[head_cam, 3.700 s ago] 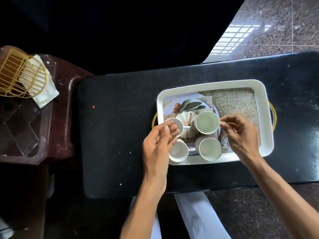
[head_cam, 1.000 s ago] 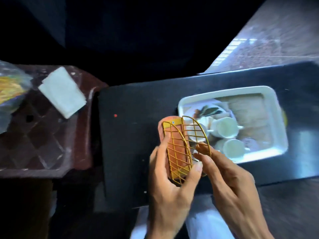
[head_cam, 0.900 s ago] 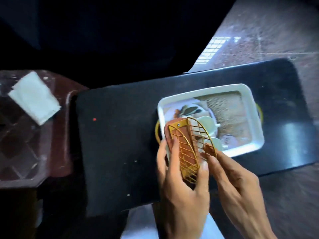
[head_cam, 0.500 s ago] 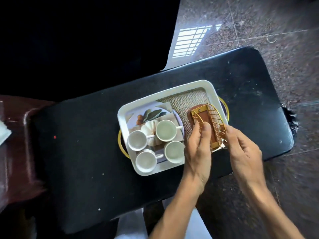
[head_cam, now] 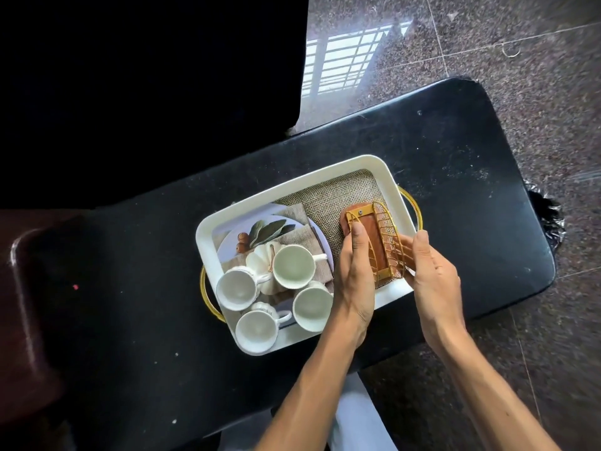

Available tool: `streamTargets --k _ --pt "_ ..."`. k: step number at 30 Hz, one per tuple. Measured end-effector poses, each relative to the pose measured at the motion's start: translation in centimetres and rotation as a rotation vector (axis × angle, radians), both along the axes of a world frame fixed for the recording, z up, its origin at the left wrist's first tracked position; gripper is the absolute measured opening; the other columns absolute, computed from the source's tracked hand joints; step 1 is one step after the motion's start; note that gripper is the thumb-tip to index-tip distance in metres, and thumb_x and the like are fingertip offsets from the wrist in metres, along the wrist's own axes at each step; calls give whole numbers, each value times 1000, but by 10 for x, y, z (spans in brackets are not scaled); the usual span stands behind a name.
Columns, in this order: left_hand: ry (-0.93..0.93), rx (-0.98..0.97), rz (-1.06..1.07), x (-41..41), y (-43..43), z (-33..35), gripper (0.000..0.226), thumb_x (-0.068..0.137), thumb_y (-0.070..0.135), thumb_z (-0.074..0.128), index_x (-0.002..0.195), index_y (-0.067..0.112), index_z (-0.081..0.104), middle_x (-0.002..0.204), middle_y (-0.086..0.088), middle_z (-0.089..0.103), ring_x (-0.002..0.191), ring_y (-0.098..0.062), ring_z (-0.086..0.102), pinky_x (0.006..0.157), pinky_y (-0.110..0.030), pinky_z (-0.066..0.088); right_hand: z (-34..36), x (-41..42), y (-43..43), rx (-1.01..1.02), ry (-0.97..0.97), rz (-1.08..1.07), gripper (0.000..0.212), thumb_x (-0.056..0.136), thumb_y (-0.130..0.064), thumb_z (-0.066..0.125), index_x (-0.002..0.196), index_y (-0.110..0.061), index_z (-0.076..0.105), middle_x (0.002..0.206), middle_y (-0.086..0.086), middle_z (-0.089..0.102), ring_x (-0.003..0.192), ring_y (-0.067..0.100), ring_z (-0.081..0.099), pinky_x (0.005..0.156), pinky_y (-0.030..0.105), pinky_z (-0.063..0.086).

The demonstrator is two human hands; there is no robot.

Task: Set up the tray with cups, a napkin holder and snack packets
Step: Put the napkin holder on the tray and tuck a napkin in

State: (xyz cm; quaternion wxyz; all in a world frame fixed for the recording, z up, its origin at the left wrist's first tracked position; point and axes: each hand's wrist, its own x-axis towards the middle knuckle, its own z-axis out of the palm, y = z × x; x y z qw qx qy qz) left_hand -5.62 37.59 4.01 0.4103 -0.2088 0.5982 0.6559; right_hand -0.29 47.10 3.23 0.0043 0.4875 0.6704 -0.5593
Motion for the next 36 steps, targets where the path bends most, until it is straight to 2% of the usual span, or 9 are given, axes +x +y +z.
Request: streamTargets --k 8,14,17,19,21,25,29,32,36 --pt "-37 11 27 7 -8 -1 89 67 98 41 137 44 55 139 6 67 132 -15 59 116 -50 43 0 3 -5 84 -79 29 45 89 -77 38 90 -51 74 94 -25 76 94 -6 69 96 35 54" --pt "-43 -14 -50 0 -16 10 91 72 89 35 143 34 54 140 0 66 133 -18 59 116 -48 44 8 3 -10 204 -103 107 41 97 -65 36 97 -43 71 86 -33 72 89 -16 64 71 5 46" --pt "77 -18 -115 -3 -33 25 80 83 81 38 144 32 53 144 5 63 133 -10 59 115 -40 46 18 1 -15 397 -41 173 32 102 -52 42 112 -35 67 108 -16 70 104 6 65 88 27 53" --pt "224 -26 -111 -6 -54 36 68 92 69 43 147 29 52 147 12 58 132 7 54 112 -21 45 30 -4 -24 511 48 227 32 102 -44 48 125 -26 62 124 -10 61 115 22 62 96 45 52" --pt "360 -60 -74 -11 -85 47 59 96 58 48 146 28 52 144 20 57 129 18 50 106 -9 42 42 -12 -41 525 129 257 31 101 -39 54 129 -26 60 125 -15 54 116 23 61 97 42 51" --pt "604 -273 -26 -25 -174 53 45 97 41 57 138 23 61 143 10 61 134 -2 55 113 -37 48 53 -31 -94 404 197 338 32 98 -27 61 129 -19 61 121 -6 60 108 13 62 95 24 50" --pt "746 -617 75 -39 -295 43 37 98 25 59 133 16 65 135 6 63 130 -11 59 104 -46 54 48 -50 -164 295 221 488 30 97 -24 61 127 -21 61 120 -5 63 100 -13 58 84 2 46" --pt "741 -812 223 -46 -384 37 31 99 14 62 129 15 67 125 4 63 120 -22 65 95 -51 58 42 -64 -224 166 226 545 29 96 -26 62 124 -23 62 121 -4 67 104 -7 62 83 13 53" --pt "712 -990 250 -54 -480 28 30 98 13 62 128 9 67 124 -4 66 113 -27 67 91 -51 60 37 -86 -310 70 232 632 26 95 -22 65 120 -27 63 108 -12 68 92 -18 61 76 0 46"
